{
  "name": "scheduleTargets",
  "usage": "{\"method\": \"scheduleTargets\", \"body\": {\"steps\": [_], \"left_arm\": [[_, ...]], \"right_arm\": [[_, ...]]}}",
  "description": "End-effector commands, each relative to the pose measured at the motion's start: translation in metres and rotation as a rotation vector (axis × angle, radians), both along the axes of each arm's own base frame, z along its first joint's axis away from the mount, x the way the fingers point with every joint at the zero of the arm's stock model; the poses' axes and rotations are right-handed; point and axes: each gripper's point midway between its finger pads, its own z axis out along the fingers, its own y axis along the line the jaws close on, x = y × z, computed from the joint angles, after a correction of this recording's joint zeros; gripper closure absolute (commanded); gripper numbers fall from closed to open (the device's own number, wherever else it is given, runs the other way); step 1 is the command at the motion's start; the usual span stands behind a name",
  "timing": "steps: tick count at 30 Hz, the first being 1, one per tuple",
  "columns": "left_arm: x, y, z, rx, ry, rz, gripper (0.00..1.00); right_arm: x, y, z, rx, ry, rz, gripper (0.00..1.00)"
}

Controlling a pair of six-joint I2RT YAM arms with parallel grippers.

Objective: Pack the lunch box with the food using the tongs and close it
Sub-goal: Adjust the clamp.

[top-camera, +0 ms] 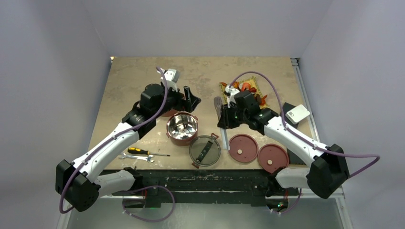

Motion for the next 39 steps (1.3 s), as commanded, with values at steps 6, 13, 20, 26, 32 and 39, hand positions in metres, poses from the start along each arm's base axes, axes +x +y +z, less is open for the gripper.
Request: {"method": "scheduleTargets", "body": {"steps": [6,13,20,26,32,39], "left_arm": [[-0.008,-0.039,0.042,-0.443,0.056,-0.082,0.10],[-0.006,-0.045,0.014,-0.471,0.144,-0.074,0.09],[-0.012,-0.058,0.000,-0.506,0.192,-0.119,0.06],[-0.013,-0.066,-0.024,-0.485,0.261,-0.103,0.13],[-0.010,-0.070,-0.041,-0.482,0.328,-0.077,0.40],[-0.010,-0.079,-0.047,-0.613,0.423,-0.079,0.75]], "right_arm": [[-0.001,0.065,0.071,0.178,-0.257,0.216,0.87],[-0.008,0.076,0.084,0.213,-0.295,0.249,0.86],[-0.010,0.083,0.090,0.221,-0.313,0.270,0.86],[-0.009,0.086,0.102,0.231,-0.343,0.277,0.85],[-0.006,0.084,0.112,0.230,-0.377,0.255,0.80],[-0.003,0.078,0.123,0.230,-0.409,0.209,0.74]]}}
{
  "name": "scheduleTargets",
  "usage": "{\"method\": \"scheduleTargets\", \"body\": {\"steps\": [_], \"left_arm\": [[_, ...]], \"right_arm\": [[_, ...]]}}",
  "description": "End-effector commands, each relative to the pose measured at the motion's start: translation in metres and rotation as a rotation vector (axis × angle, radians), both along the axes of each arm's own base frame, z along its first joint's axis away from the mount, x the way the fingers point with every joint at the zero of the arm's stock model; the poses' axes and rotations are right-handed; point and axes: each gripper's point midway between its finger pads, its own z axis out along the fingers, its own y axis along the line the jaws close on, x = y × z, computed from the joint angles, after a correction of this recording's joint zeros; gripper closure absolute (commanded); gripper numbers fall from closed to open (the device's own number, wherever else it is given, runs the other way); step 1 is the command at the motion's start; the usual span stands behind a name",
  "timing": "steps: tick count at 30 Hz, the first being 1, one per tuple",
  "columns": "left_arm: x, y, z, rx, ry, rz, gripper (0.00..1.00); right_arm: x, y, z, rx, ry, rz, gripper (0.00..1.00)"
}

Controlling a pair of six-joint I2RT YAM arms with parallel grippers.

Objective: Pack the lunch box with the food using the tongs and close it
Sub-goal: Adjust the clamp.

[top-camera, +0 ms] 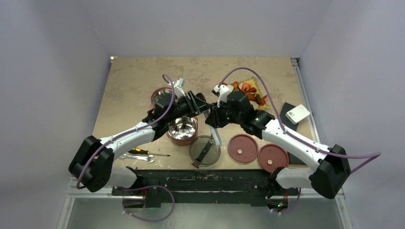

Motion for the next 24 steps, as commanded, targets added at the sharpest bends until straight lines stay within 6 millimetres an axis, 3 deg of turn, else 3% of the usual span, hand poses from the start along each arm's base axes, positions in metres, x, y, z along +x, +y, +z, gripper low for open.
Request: {"method": "scheduleTargets", "body": {"steps": [1,6,9,12,18,24], "left_arm": [[0.001,-0.006,-0.001,-0.116,0.063,0.004,0.80],[0.006,-0.003,0.004,-0.187,0.098,0.051,1.00],[0.010,0.002,0.010,-0.238,0.112,0.087,1.00],[0.010,0.006,0.014,-0.280,0.131,0.115,1.00],[0.013,0.014,0.012,-0.347,0.175,0.166,1.00],[0.015,0.022,0.012,-0.426,0.208,0.216,1.00]], "right_arm": [[0.010,0.004,0.062,0.113,-0.150,-0.030,0.72],[0.019,-0.011,0.048,0.094,-0.143,-0.150,0.62],[0.014,-0.016,0.039,0.131,-0.131,-0.180,0.54],[0.009,-0.017,0.044,0.210,-0.150,-0.190,0.47],[-0.002,-0.013,0.050,0.277,-0.191,-0.154,0.41],[-0.005,-0.013,0.035,0.236,-0.194,-0.193,0.35]]}}
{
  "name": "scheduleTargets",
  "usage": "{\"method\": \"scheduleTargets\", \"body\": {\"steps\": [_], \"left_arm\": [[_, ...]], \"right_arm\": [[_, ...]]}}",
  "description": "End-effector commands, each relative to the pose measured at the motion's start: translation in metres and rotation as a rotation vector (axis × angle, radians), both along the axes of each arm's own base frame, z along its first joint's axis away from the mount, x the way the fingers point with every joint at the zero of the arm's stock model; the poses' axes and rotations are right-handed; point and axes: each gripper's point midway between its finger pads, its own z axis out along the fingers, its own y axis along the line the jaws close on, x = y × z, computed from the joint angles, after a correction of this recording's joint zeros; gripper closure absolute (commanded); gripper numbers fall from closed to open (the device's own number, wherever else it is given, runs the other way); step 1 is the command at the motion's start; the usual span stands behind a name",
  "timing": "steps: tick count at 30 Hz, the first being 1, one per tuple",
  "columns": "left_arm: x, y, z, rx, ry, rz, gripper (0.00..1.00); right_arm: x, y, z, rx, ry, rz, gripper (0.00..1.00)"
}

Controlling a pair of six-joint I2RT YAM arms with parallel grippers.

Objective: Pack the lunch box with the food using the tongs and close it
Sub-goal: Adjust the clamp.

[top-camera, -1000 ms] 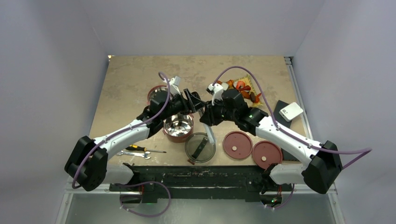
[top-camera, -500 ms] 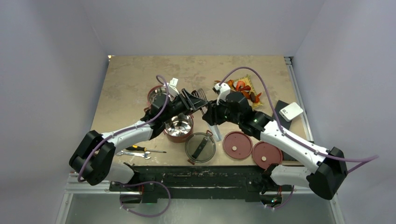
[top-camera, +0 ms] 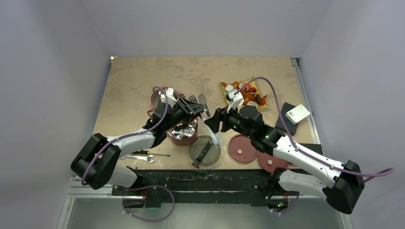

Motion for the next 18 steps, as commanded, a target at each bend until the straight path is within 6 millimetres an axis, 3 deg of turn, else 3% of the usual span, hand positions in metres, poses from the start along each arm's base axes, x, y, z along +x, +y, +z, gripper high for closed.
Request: {"method": "scheduleTargets", "body": {"steps": [1,8,18], "left_arm": [[0.007,0.009,0.034,-0.148,-0.043,0.071,1.00],[0.008,0.016,0.036,-0.195,-0.027,0.111,1.00],[0.005,0.022,0.045,-0.258,-0.028,0.125,1.00]], "right_arm": [[0.005,-0.002,0.002,0.025,-0.034,-0.076,0.35],[-0.003,0.000,-0.009,0.041,-0.066,-0.108,0.34],[0.005,-0.007,-0.021,0.079,-0.111,-0.176,0.34]]}}
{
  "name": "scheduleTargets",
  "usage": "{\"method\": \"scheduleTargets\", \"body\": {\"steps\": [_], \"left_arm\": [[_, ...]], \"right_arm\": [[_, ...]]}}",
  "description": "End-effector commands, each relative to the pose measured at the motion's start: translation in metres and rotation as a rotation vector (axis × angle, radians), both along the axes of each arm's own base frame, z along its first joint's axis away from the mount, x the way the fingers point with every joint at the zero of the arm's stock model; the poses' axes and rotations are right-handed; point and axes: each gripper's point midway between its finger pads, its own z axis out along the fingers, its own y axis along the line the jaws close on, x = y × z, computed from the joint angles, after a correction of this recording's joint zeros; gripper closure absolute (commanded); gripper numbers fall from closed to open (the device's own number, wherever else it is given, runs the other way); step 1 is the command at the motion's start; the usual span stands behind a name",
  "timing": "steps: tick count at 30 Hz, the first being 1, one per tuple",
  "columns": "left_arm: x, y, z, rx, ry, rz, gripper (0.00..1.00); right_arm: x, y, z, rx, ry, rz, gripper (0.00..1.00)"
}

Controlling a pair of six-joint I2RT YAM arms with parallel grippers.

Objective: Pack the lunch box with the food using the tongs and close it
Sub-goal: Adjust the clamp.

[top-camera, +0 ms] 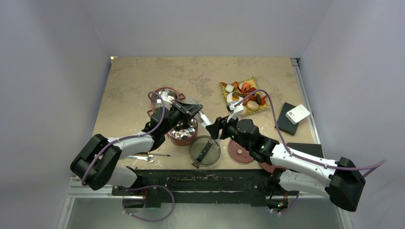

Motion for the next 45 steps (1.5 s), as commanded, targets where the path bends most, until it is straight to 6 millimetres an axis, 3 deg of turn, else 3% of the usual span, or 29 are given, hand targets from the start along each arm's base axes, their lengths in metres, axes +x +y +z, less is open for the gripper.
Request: {"method": "scheduleTargets", "body": {"steps": [1,7,8,9,16,19,23,27,31,33,34,39,41,45], "left_arm": [[0.000,0.007,0.043,-0.120,-0.094,0.027,1.00],[0.001,0.010,0.037,-0.106,-0.086,0.040,1.00],[0.001,0.011,0.036,-0.104,-0.085,0.043,1.00],[0.002,0.012,0.036,-0.101,-0.088,0.047,1.00],[0.003,0.015,0.041,-0.064,-0.120,0.064,1.00],[0.002,0.017,0.044,-0.060,-0.133,0.066,1.00],[0.000,0.018,0.044,-0.056,-0.143,0.064,1.00],[-0.002,0.020,0.044,-0.050,-0.155,0.064,1.00],[-0.003,0.021,0.046,-0.020,-0.183,0.061,1.00],[-0.003,0.017,0.044,0.027,-0.194,0.039,0.89],[-0.002,0.015,0.044,0.057,-0.203,0.023,0.82],[0.002,0.005,0.050,0.202,-0.260,-0.048,0.34],[0.005,0.006,0.048,0.306,-0.275,-0.066,0.24],[0.006,0.014,0.056,0.434,-0.307,-0.060,0.16]], "right_arm": [[0.010,-0.003,0.020,0.081,-0.074,-0.062,0.34],[0.000,0.003,0.021,0.126,-0.085,0.002,0.34],[-0.006,0.009,0.028,0.255,0.009,-0.012,0.25],[-0.007,0.010,0.029,0.276,0.022,-0.008,0.23],[-0.011,0.020,0.026,0.234,0.060,0.045,0.24],[-0.018,0.035,0.022,0.214,0.098,0.118,0.30],[-0.023,0.046,0.031,0.265,0.111,0.166,0.44],[-0.023,0.044,0.045,0.305,0.111,0.156,0.61],[-0.012,0.034,0.043,0.264,0.104,0.074,0.83],[-0.001,0.026,0.043,0.215,0.062,0.016,0.93],[0.002,0.023,0.039,0.189,0.068,-0.002,0.93],[0.018,0.008,0.034,0.107,0.085,-0.129,0.93],[0.022,-0.001,0.033,0.077,0.084,-0.181,0.93],[0.019,-0.003,0.050,0.119,0.061,-0.171,0.93]]}}
